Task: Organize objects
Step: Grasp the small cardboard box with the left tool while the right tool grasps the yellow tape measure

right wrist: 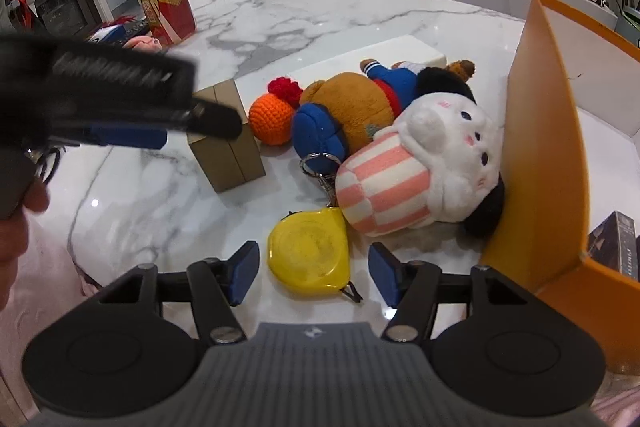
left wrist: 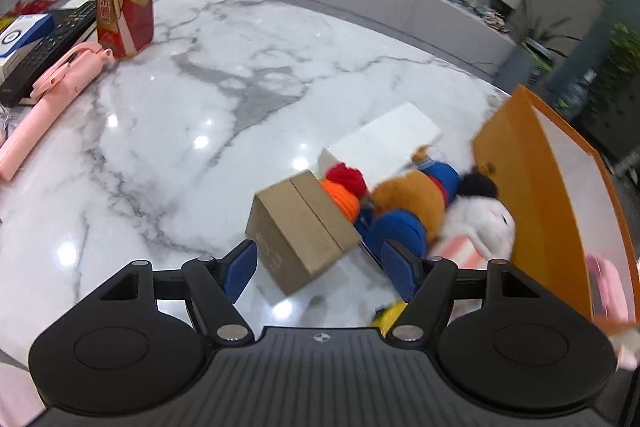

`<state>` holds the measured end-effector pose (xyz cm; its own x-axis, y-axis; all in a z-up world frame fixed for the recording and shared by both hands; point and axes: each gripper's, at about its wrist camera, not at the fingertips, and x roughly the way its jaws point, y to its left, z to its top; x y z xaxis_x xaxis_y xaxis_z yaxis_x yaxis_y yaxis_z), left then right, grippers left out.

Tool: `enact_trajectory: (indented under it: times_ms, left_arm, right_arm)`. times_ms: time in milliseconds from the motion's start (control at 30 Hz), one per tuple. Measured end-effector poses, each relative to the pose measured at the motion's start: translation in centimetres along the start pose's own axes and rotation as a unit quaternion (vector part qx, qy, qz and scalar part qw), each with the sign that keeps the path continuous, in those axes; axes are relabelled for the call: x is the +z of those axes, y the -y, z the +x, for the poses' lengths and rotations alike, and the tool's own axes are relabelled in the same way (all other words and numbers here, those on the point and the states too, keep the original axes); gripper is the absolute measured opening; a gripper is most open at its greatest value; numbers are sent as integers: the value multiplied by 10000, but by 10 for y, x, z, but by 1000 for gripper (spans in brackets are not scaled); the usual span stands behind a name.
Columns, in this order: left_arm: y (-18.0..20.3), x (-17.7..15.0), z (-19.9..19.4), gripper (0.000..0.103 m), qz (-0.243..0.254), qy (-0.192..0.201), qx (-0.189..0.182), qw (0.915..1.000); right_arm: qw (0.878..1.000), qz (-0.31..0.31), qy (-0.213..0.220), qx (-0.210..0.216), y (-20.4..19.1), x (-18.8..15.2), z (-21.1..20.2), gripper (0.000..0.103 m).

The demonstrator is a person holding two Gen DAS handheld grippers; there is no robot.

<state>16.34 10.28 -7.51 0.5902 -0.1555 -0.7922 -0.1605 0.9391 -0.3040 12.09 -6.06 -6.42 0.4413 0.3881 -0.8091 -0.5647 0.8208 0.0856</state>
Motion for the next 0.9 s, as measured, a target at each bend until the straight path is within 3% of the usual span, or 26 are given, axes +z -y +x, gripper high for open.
enact_trajectory:
  times_ms: [200,367,433,633,900]
  left_arm:
    - [-4,15,16,81,-407,-143,254,9987]
    - [-4,22,28,80,-432,-265,309,9982]
    - [-4,23,31,74,-394,-308,380,9980]
    - [-7,20,25,72,-102,-451,359,9983]
    - [-13,-3,6,72,326,-738,173,9966]
  right_arm:
    - [9998,-150,-140,-61,-2,4,11,64]
    - [9994,-254,-194,-93,-5,3,17,62]
    - [9993,-283,-244,-75,-6,3,18,60]
    - [9989,-339,-311,-29,-7,-1,19,52]
    - [9984,-346,-438,12,-4,-8,12,51]
